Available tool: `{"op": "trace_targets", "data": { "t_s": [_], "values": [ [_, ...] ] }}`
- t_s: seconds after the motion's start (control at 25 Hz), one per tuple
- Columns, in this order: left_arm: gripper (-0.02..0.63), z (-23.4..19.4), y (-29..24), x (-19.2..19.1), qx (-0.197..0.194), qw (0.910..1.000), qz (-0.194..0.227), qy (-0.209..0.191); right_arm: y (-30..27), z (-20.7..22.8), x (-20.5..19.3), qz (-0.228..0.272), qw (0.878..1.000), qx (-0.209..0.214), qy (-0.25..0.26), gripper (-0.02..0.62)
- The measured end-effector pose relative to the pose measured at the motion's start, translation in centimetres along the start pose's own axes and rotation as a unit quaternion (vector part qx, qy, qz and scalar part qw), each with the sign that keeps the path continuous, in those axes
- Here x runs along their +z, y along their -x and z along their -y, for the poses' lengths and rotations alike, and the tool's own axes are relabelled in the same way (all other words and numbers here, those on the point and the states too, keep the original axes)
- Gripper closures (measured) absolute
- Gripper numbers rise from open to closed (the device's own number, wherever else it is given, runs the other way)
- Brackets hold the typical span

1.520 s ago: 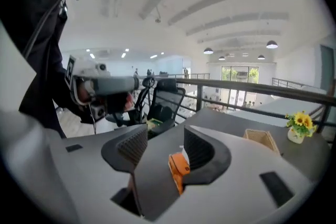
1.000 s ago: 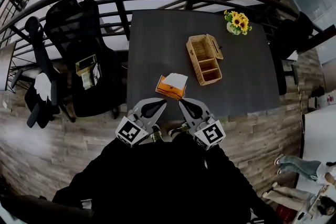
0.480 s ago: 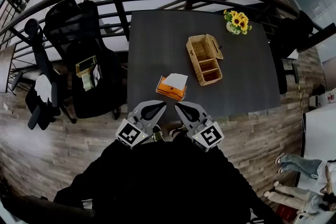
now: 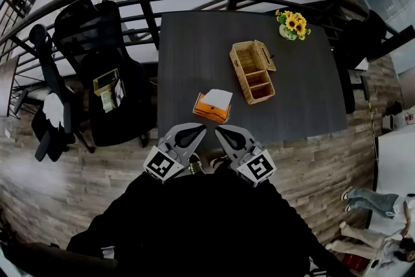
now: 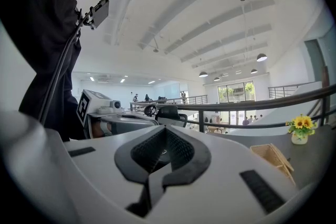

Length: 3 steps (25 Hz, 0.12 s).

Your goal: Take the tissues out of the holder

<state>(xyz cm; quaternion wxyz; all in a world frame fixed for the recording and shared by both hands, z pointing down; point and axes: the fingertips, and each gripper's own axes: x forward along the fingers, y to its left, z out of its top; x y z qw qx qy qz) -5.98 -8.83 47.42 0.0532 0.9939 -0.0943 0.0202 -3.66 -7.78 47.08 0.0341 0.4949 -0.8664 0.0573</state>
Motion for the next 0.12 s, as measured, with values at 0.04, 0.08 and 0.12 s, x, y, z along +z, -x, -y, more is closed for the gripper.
{"op": "trace_targets", "data": {
  "t_s": [0.04,0.08,0.12],
  "values": [
    [0.598,-0.08,0.0,-0.1,0.0,1.0,-0.001,0.0,-0.03,0.0,-0.14,0.002,1.0,0.001,0.001,0.592],
    [0.598,-0.17,0.01,-0.23,0.0,1.0,-0.001,-0.001,-0.06,0.02,-0.27,0.003,1.0,0.002,0.002,0.592],
    [0.598,-0.25,0.02,-0.37,0.0,1.0,-0.002,-0.001,-0.09,0.03,-0.39,0.004,1.0,0.003,0.003,0.592]
  ]
}}
